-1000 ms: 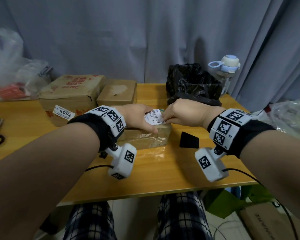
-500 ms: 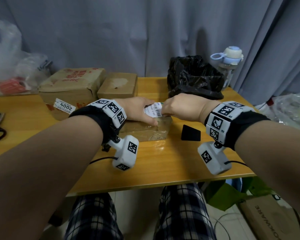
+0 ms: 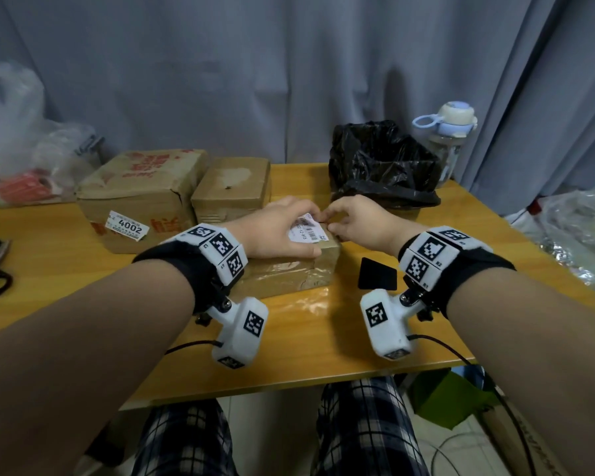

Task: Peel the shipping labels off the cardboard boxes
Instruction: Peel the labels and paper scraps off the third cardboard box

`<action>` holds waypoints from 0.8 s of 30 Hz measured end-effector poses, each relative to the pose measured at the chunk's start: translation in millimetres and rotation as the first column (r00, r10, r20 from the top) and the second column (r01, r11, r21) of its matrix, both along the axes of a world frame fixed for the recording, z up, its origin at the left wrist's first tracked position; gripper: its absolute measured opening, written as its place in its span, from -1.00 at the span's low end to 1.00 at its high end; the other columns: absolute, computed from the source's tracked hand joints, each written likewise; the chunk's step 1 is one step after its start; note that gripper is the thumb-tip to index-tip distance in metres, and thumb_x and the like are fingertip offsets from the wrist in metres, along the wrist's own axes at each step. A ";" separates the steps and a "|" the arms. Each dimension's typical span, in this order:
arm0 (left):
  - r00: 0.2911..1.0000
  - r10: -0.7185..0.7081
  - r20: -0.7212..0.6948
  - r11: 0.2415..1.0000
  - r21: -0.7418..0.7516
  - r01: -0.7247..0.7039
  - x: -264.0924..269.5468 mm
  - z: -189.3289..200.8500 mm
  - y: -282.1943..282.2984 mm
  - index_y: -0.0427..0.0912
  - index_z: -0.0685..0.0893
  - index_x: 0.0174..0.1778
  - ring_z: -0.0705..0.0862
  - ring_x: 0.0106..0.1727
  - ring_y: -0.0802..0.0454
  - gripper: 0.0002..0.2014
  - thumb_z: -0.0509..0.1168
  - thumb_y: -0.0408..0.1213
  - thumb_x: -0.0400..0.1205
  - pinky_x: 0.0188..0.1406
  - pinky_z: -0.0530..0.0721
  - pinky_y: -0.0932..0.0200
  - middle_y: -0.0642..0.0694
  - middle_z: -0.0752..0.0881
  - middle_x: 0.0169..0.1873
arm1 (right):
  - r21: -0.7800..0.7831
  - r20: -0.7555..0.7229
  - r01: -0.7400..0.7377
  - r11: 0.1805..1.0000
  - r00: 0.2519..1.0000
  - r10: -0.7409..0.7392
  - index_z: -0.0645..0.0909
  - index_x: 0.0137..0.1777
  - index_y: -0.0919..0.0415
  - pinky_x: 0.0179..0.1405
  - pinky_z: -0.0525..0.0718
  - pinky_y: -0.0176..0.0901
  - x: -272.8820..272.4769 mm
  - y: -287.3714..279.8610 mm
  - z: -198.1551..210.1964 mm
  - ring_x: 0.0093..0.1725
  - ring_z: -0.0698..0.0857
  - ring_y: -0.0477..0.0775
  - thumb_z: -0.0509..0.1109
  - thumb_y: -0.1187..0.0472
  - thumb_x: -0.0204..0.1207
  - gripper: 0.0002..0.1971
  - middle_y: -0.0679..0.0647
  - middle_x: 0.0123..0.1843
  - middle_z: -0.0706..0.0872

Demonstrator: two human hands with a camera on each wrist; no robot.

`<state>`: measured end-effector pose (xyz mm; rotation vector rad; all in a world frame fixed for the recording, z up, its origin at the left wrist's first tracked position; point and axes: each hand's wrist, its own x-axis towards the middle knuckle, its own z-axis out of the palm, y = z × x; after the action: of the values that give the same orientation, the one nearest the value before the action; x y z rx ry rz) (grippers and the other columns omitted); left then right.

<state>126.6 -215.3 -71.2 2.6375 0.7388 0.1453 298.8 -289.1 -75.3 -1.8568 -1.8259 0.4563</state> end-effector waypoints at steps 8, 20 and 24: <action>0.997 -0.075 -0.034 0.996 0.054 0.077 6.1 -4.2 -2.3 0.34 0.55 0.21 0.23 0.38 0.11 -0.69 0.33 0.03 0.55 0.35 0.20 -0.05 0.11 0.31 0.29 | -0.099 -0.408 0.019 0.995 0.911 -0.058 0.62 0.26 0.28 -0.17 0.65 -0.31 4.1 -7.3 -5.9 -0.08 0.67 -0.05 0.34 0.37 0.57 -0.73 0.12 0.02 0.73; 0.997 -0.038 -0.070 0.998 0.054 0.042 16.3 -8.6 -1.0 0.06 0.45 -0.20 0.26 0.27 0.06 -0.81 0.34 -0.01 0.53 0.32 0.28 -0.09 0.10 0.29 0.12 | -0.114 -0.504 0.041 0.993 0.858 -0.094 0.62 0.28 0.25 -0.33 0.58 -0.40 5.2 -9.6 -11.5 -0.27 0.63 -0.18 0.31 0.35 0.59 -0.72 0.05 -0.17 0.72; 0.998 -0.049 -0.040 0.997 0.051 0.051 13.7 -8.0 -0.1 0.24 0.53 0.14 0.24 0.31 0.07 -0.70 0.37 0.00 0.51 0.30 0.23 -0.06 0.07 0.25 0.18 | -0.112 -0.490 0.038 0.993 0.867 -0.088 0.64 0.25 0.20 -0.26 0.55 -0.25 3.0 -11.5 -10.3 -0.19 0.61 -0.04 0.33 0.33 0.58 -0.74 0.13 -0.12 0.71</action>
<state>140.3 -215.5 -79.2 2.7122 0.6895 0.1013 301.9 -300.6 -85.5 -1.6542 -1.4101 0.9201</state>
